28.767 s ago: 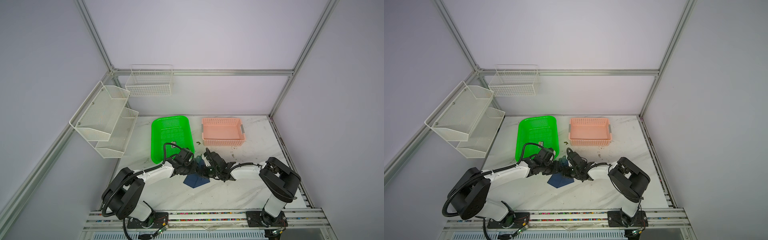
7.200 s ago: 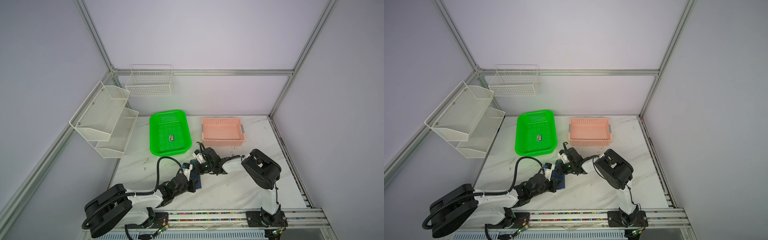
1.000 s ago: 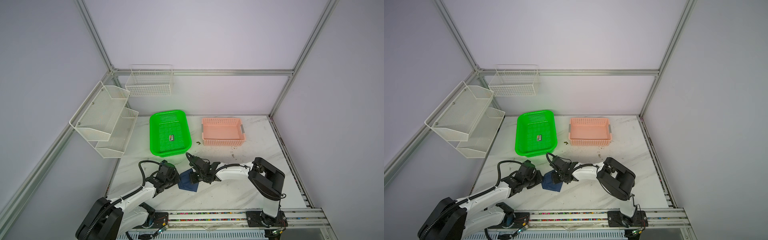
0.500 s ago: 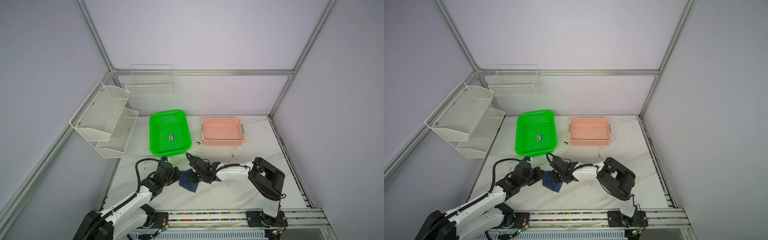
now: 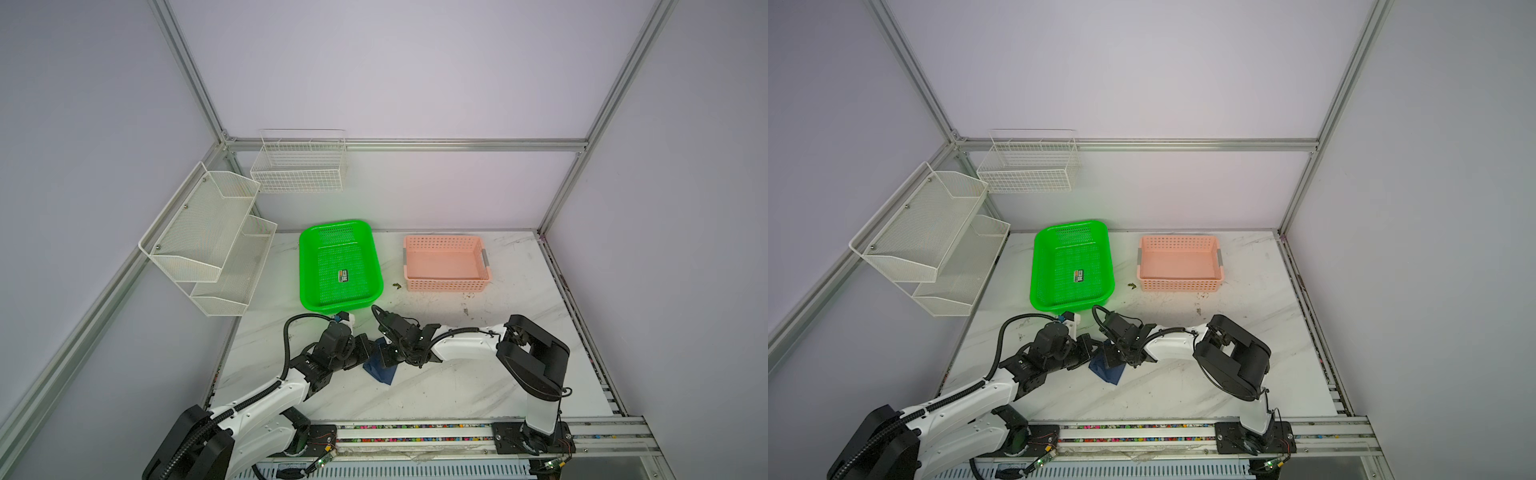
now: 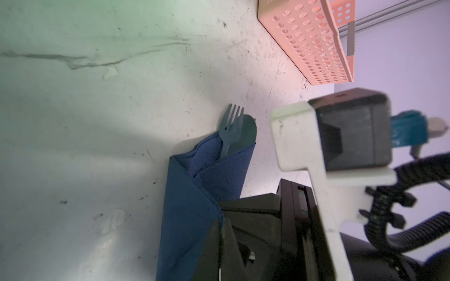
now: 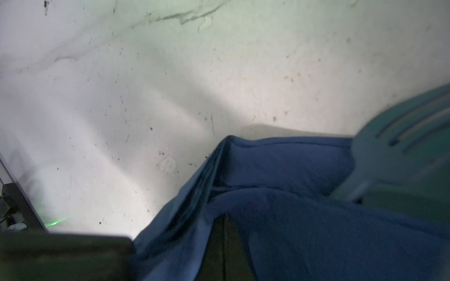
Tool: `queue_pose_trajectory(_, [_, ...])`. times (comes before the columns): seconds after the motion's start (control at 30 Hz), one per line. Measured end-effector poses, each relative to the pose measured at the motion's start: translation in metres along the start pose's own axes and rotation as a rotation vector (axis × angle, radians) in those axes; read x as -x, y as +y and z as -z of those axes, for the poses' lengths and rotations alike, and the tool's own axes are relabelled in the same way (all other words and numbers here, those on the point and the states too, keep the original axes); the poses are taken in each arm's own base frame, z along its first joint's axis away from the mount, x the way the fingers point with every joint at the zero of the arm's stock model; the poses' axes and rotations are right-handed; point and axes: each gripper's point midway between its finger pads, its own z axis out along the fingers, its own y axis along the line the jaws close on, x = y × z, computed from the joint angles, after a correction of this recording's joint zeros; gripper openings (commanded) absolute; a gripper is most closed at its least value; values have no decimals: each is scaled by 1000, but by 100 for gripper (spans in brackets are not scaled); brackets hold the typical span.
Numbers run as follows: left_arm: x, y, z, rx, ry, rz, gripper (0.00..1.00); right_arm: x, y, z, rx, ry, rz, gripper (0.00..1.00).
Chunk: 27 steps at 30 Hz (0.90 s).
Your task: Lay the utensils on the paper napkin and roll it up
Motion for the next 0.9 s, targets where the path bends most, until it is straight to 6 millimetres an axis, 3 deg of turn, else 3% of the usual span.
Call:
queue_pose_trajectory(0.13, [-9,-2,-2,-19,17,6,0,0,0,0,0,0,0,4])
queue_pose_trajectory(0.47, [-32,13,-9,14,72,43,0,0,0,0,-3,3,-1,4])
queue_pose_trajectory(0.9, [-48,35,-18,79,106,74,0,0,0,1,-6,6,-7,7])
